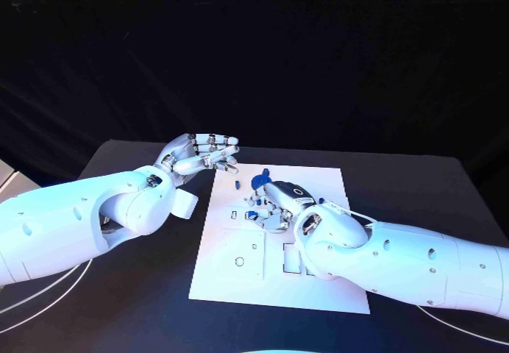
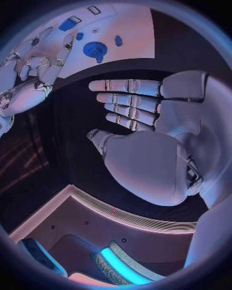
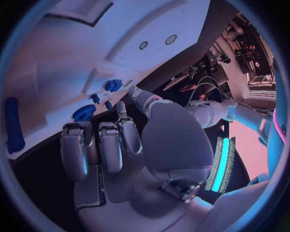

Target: Assemble the parts on the task board

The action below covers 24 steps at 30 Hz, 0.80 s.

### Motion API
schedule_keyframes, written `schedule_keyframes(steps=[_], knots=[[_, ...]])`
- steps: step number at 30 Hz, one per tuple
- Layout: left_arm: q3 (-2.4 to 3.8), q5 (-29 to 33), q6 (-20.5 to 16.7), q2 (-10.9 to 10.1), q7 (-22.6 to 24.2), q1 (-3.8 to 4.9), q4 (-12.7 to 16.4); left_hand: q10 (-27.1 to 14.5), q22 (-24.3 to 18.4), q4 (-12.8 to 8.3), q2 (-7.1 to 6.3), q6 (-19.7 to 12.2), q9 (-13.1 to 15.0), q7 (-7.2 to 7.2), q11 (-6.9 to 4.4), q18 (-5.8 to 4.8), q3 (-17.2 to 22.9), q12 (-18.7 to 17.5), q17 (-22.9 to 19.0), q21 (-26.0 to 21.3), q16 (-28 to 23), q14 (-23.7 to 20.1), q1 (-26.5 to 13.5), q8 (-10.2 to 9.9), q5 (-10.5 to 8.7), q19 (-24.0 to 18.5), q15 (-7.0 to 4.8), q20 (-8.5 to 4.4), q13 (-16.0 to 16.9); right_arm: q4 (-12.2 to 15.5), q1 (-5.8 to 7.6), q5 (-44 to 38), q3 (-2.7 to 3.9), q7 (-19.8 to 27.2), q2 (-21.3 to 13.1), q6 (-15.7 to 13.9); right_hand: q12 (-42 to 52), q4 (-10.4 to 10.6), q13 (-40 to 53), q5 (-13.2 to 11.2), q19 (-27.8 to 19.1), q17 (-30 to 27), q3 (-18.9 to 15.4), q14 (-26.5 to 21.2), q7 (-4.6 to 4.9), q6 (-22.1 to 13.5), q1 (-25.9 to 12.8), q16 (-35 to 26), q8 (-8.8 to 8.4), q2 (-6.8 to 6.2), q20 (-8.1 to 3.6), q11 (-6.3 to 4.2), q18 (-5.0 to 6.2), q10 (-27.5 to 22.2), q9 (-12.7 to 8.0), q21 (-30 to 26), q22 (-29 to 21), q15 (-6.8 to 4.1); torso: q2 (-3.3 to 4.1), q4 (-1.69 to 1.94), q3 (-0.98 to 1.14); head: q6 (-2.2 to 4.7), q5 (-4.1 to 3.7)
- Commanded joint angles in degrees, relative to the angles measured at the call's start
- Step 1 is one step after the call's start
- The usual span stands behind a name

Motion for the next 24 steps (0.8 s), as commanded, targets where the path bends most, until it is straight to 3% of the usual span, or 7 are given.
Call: schedule_keyframes(steps=[1,5,14,20,24], knots=[[0.04,0.2,0.7,0.0,0.4,0.03,0.1,-0.3,0.1,-0.2,0.01,-0.4,-0.1,2.37,-0.02,0.60,-0.2,-0.2,0.1,0.3,0.2,-0.3,0.4,0.1,-0.04,-0.3,0.05,0.09,0.0,0.2,0.70,-2.9,0.02,-2.4,0.4,4.6,0.1,0.0,6.5,-0.2,4.8,12.8,-0.4,5.4,-0.16,0.1,0.2,0.2,0.09,-0.50,0.27,0.14,-0.51,-0.1,0.0,-0.1,12.9,0.51,0.03,0.00,0.03,-0.02,0.07],[0.04,0.2,0.7,0.0,0.4,0.03,0.1,-0.3,0.1,-0.2,0.01,-0.4,-0.1,2.37,-0.02,0.60,-0.2,-0.2,0.1,0.3,0.2,-0.3,0.4,0.1,-0.04,-0.3,0.05,0.09,0.0,0.0,1.28,-3.4,0.03,-3.3,1.0,8.2,0.2,0.0,6.5,-0.2,4.9,12.9,-0.5,5.4,-0.17,0.1,0.2,0.2,0.09,-0.60,0.28,0.13,-0.53,0.0,-0.1,0.0,13.0,0.51,0.02,0.03,-0.02,-0.15,0.08],[0.03,0.2,0.6,0.1,0.4,0.03,0.1,-0.3,0.1,-0.2,0.01,-0.4,-0.1,2.37,-0.02,0.60,-0.2,-0.2,0.1,0.3,0.2,-0.3,0.4,0.1,-0.04,-0.3,0.05,0.09,0.0,-1.5,2.34,-5.4,0.02,-7.3,3.3,17.5,-0.9,0.1,5.7,-0.2,4.7,12.8,-1.4,5.4,0.05,-1.1,0.2,0.2,-0.45,-1.56,0.42,0.34,-0.44,-1.0,-0.5,-0.3,12.7,0.67,0.13,0.14,0.08,-0.43,0.22],[0.03,0.2,0.6,0.2,0.4,0.03,0.0,-0.3,0.1,-0.2,0.01,-0.4,-0.1,2.37,-0.02,0.60,-0.2,-0.2,0.1,0.3,0.2,-0.3,0.4,0.1,-0.04,-0.3,0.05,0.09,0.0,-2.2,2.80,-6.5,0.02,-8.9,4.6,20.8,-0.9,0.0,5.7,-0.2,4.7,12.9,-1.7,5.4,0.08,-1.3,0.3,0.2,-0.54,-1.83,0.47,0.39,-0.44,-1.2,-0.5,-0.3,12.7,0.71,0.13,0.05,0.08,-0.70,0.39],[0.03,0.2,0.6,0.2,0.4,0.03,0.0,-0.3,0.1,-0.2,0.01,-0.4,-0.1,2.37,-0.02,0.60,-0.2,-0.2,0.1,0.3,0.2,-0.3,0.4,0.1,-0.04,-0.3,0.05,0.09,0.0,-2.4,3.03,-8.1,0.02,-10.3,5.3,21.2,-1.0,0.0,5.6,-0.2,4.7,12.8,-1.8,5.4,0.09,-1.3,0.3,0.1,-0.54,-1.88,0.48,0.39,-0.44,-1.2,-0.5,-0.3,12.7,0.72,0.07,0.00,0.09,-0.82,0.47]])
